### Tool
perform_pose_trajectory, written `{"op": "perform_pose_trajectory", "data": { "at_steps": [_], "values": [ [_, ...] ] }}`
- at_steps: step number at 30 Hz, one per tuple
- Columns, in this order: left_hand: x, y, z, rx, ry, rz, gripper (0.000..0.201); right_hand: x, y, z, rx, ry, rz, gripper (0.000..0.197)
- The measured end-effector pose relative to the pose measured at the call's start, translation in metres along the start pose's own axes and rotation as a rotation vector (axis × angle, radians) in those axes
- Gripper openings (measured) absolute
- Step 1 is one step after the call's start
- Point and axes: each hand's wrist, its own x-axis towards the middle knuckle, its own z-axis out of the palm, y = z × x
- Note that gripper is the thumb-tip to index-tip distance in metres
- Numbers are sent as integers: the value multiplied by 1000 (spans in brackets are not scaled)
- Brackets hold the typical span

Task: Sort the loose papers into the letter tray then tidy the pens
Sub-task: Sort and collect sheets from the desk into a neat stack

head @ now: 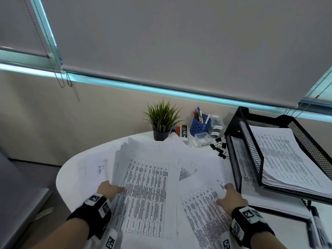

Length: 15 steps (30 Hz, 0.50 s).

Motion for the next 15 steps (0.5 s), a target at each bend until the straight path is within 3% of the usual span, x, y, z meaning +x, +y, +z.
{"op": "perform_pose_trajectory", "data": {
  "at_steps": [2,5,9,11,15],
  "values": [
    [1,-1,1,13,-3,1,50,-5,-4,-8,4,22,-20,49],
    [2,-1,0,38,-7,-7,53,-10,-9,-29,113,98,-52,42],
    [2,1,1,67,-43,-35,70,-28,-16,-79,213,249,-102,22],
    [1,1,5,74,-84,-45,75,-38,-20,-104,236,313,-140,21],
    [-4,4,17,67,-151,-28,63,-54,-32,-142,377,434,-202,24]
  ]
}}
